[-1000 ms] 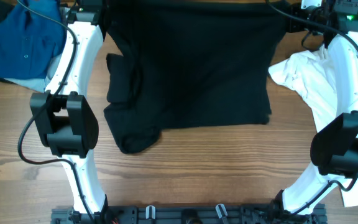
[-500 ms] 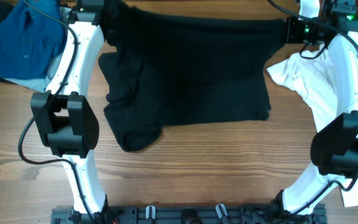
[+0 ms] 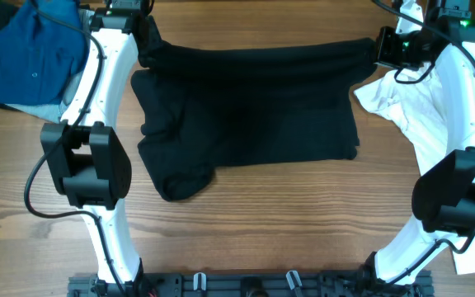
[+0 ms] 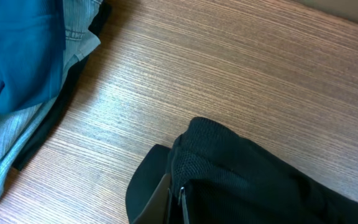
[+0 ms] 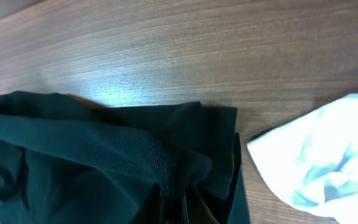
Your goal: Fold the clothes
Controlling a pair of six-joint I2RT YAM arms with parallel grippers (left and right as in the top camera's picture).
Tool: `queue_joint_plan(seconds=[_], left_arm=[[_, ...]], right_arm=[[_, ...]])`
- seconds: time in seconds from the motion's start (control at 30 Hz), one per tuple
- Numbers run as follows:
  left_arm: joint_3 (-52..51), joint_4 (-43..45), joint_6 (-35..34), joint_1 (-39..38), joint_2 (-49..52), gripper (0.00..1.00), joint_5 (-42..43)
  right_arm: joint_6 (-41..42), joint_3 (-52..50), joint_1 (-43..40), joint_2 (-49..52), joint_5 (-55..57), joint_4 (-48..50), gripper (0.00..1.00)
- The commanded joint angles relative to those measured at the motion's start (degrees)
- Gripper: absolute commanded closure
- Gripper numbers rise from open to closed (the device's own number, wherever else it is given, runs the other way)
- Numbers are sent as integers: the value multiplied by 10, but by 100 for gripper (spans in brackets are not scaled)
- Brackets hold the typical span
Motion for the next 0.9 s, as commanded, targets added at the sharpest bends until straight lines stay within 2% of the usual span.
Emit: queue_joint_plan(seconds=[0.0,0.17,0.3,0.67,0.87], left_arm=[[8,0,-20,1,-18,96,18],[8,-21,-41,1,-25,96,52],[8,-74,-50,1,-25,96,63],[8,-189,-60,1,-26,96,88],[8,-201,-78,1,-26,96,91]], right_arm=[[13,10,-2,-10,-8,-10,96],[14,9,-2,-10,19,-24,96],[1,8,-2,-2,21,-33,96],[0,8,0,84,-3,-76,96],[0,8,0,111,-29,-86,96]])
